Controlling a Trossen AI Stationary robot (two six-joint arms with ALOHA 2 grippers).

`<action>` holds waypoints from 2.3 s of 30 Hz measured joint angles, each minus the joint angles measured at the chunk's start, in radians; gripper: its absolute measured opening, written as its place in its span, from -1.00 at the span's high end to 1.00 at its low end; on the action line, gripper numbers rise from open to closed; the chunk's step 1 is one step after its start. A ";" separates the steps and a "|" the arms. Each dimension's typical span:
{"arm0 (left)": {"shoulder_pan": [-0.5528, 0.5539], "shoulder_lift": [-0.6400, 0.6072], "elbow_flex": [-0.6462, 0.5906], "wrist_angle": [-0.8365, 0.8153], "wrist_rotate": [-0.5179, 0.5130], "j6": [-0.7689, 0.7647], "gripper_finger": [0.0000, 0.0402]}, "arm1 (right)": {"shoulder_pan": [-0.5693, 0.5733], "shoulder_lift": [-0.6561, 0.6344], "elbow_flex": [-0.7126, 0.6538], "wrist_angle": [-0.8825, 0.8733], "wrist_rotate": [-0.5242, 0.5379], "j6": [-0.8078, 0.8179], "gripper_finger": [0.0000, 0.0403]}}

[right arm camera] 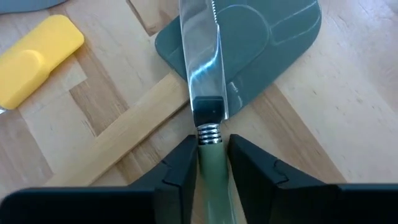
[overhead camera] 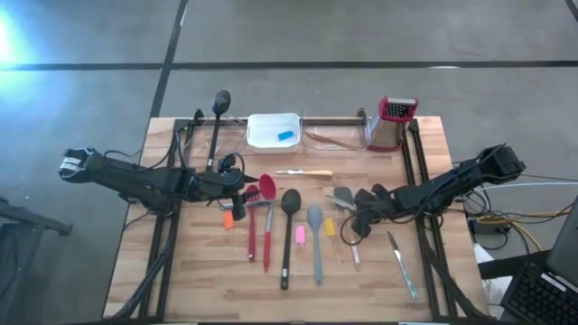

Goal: Pick & Place Kitchen Items
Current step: Put the green knife into the right transparent bin

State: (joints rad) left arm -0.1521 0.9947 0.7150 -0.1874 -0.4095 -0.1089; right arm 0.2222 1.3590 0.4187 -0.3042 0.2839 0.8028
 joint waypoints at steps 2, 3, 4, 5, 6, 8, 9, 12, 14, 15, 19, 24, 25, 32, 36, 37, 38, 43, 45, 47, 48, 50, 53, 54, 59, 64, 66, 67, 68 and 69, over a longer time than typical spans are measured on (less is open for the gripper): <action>0.000 0.000 0.000 0.000 0.000 0.000 0.17 | -0.001 0.000 0.000 0.002 0.001 -0.001 0.70; 0.000 0.000 0.000 0.000 0.000 0.000 0.17 | -0.001 0.000 0.000 0.004 0.001 -0.002 0.76; 0.000 0.000 0.000 0.000 0.000 0.000 0.16 | -0.001 0.000 0.000 0.005 0.000 -0.003 0.80; 0.000 0.000 0.000 0.000 0.000 0.000 0.17 | -0.001 0.000 0.000 0.006 0.000 -0.002 0.81; 0.000 0.000 0.000 0.000 0.000 0.000 0.17 | -0.001 0.000 0.000 0.006 0.000 -0.001 0.81; 0.000 0.000 0.000 0.000 0.000 0.000 0.16 | -0.001 -0.005 0.000 0.006 -0.002 0.005 0.81; 0.000 0.000 0.000 0.000 0.000 0.000 0.17 | -0.001 -0.012 0.000 0.005 -0.004 0.010 0.81; 0.000 0.000 0.000 0.000 0.000 0.000 0.16 | -0.002 -0.040 0.007 -0.001 -0.012 0.010 0.81; 0.000 0.000 0.000 0.000 0.000 0.000 0.17 | -0.002 -0.063 0.018 -0.012 -0.016 0.004 0.81; 0.000 0.000 0.000 0.000 0.000 0.000 0.16 | -0.002 -0.073 0.023 -0.019 -0.020 -0.002 0.81; 0.000 0.000 0.000 0.000 0.000 0.000 0.16 | -0.002 -0.116 0.068 -0.034 -0.019 -0.042 0.81; 0.000 0.000 0.000 0.000 0.000 0.000 0.17 | -0.007 -0.139 0.146 -0.118 -0.008 -0.101 0.81; 0.000 0.000 0.000 0.000 0.000 0.000 0.17 | -0.012 -0.140 0.166 -0.143 -0.008 -0.120 0.81; 0.000 0.000 0.000 0.000 0.000 0.000 0.17 | -0.137 -0.136 0.318 -0.320 0.004 -0.296 0.81; 0.000 0.000 0.000 0.000 0.000 0.000 0.17 | -0.243 -0.136 0.404 -0.354 0.005 -0.426 0.81; 0.000 0.000 0.000 0.000 0.000 0.000 0.17 | -0.270 -0.136 0.427 -0.355 0.004 -0.461 0.81; 0.000 0.000 0.000 0.000 0.000 0.000 0.17 | -0.298 -0.136 0.448 -0.360 0.003 -0.490 0.81; 0.000 0.000 0.000 0.000 0.000 0.000 0.17 | -0.442 -0.131 0.563 -0.388 -0.001 -0.605 0.81; 0.000 0.000 0.000 0.000 0.000 0.000 0.17 | -0.497 -0.131 0.601 -0.388 -0.002 -0.641 0.81; 0.000 0.000 0.000 0.000 0.000 0.000 0.17 | -0.554 -0.131 0.638 -0.396 -0.014 -0.661 0.81; 0.000 0.000 0.000 0.001 0.000 0.000 0.17 | -0.585 -0.131 0.654 -0.396 -0.030 -0.674 0.81; 0.000 0.000 0.000 0.001 0.000 0.000 0.17 | -0.644 -0.123 0.684 -0.396 -0.086 -0.704 0.81; 0.000 0.000 0.000 0.000 0.000 0.000 0.17 | -0.717 -0.084 0.728 -0.408 -0.131 -0.748 0.81; 0.000 0.000 0.000 0.001 0.000 0.000 0.16 | -0.736 -0.067 0.744 -0.417 -0.140 -0.763 0.81; 0.000 0.000 0.000 0.001 0.000 0.000 0.17 | -0.811 0.055 0.827 -0.441 -0.192 -0.865 0.81; 0.000 0.000 0.000 0.000 0.000 0.000 0.17 | -0.857 0.194 0.930 -0.514 -0.217 -0.942 0.81; 0.000 0.000 0.000 0.000 0.000 0.000 0.17 | -0.868 0.247 0.966 -0.557 -0.217 -0.975 0.81; 0.000 0.000 0.000 0.000 0.000 0.000 0.17 | -0.874 0.271 0.980 -0.576 -0.217 -0.989 0.81; 0.000 0.000 0.000 0.000 0.000 0.000 0.17 | -0.879 0.293 0.994 -0.593 -0.218 -0.998 0.81; 0.000 0.000 0.000 0.000 0.000 0.001 0.16 | -0.884 0.314 1.006 -0.610 -0.217 -1.004 0.81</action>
State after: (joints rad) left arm -0.1522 0.9947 0.7147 -0.1871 -0.4091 -0.1082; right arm -0.6616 1.6732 1.4251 -0.9142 0.0664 -0.2013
